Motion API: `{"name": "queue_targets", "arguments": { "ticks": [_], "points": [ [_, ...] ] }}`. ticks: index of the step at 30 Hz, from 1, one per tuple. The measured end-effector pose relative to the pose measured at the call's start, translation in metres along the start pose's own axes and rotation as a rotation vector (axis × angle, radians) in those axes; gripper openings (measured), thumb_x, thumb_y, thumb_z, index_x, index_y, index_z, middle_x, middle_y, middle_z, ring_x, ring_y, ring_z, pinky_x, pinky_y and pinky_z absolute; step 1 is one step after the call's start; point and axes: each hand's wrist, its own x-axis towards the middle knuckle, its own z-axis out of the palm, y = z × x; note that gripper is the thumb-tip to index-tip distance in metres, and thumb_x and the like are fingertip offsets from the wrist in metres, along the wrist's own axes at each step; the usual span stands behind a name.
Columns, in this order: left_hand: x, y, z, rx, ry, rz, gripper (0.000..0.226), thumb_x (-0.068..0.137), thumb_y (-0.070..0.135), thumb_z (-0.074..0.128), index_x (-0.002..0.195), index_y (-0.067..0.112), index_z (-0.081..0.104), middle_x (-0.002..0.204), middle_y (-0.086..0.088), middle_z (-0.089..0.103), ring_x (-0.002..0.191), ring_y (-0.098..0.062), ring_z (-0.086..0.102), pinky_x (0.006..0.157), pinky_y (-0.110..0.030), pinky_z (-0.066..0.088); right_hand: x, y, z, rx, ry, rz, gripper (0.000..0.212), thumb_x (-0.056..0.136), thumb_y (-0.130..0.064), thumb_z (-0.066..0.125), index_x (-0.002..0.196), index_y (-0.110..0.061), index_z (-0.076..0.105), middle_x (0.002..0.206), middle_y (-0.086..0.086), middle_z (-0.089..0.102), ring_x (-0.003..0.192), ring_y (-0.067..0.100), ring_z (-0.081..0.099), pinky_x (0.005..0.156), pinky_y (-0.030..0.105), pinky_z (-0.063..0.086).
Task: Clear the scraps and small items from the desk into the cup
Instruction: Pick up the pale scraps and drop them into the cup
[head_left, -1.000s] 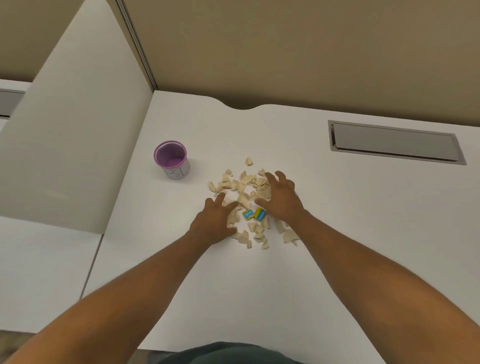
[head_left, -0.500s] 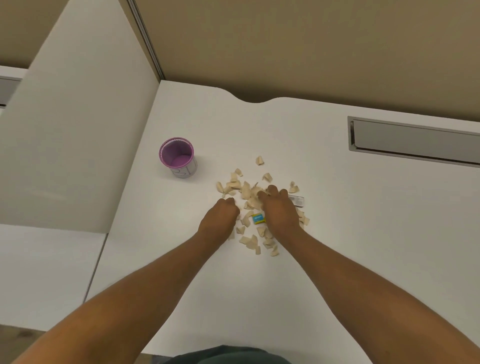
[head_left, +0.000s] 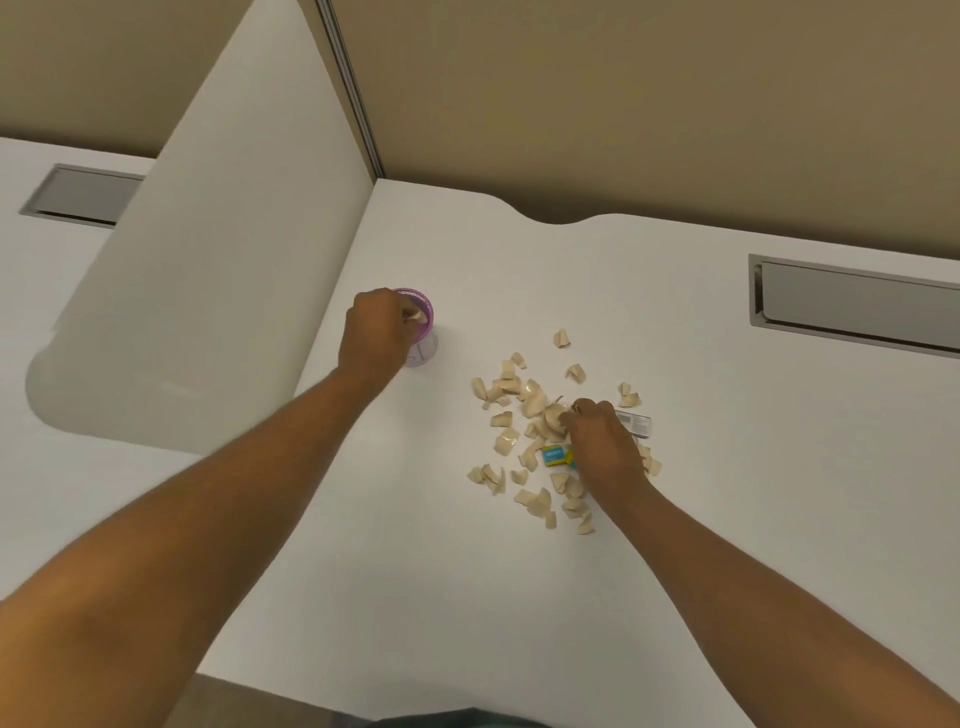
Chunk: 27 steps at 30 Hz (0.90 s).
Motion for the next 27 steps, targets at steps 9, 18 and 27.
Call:
{"name": "queue_targets", "arguments": {
  "ticks": [9,18,27],
  "points": [
    [0.02,0.006,-0.005,0.091,-0.141,0.002,0.031,0.085,0.014,0.072,0.116,0.012,0.075,0.116,-0.014,0.075,0.109,-0.037,0.068,0.092,-0.044,0.058,-0.001,0.004,-0.005,0.024,-0.047,-0.016,0.045,0.067,0.006,0.072,0.107,-0.014,0.068,0.11,0.003,0.058,0.103,0.024,0.052,0.069,0.035,0.05],
    [-0.05,0.004,0.018,0.004,-0.009,0.277,0.021,0.093,0.025,0.068,0.113,0.024,0.075,0.115,0.006,0.076,0.105,-0.021,0.071,0.083,-0.036,0.057,0.004,0.009,-0.013,0.246,0.004,0.059,0.036,0.085,-0.002,0.07,0.121,-0.01,0.071,0.124,0.007,0.068,0.114,0.023,0.063,0.091,0.027,0.048],
    [-0.106,-0.047,0.087,0.271,-0.436,0.31,0.06,0.101,0.046,0.053,0.156,0.022,0.043,0.171,-0.002,0.024,0.158,-0.024,0.023,0.121,-0.039,0.037,0.024,-0.043,-0.092,0.461,0.184,-0.018,0.046,0.089,0.014,0.047,0.115,-0.009,0.077,0.118,0.006,0.075,0.113,0.019,0.068,0.098,0.019,0.049]
  ]
}}
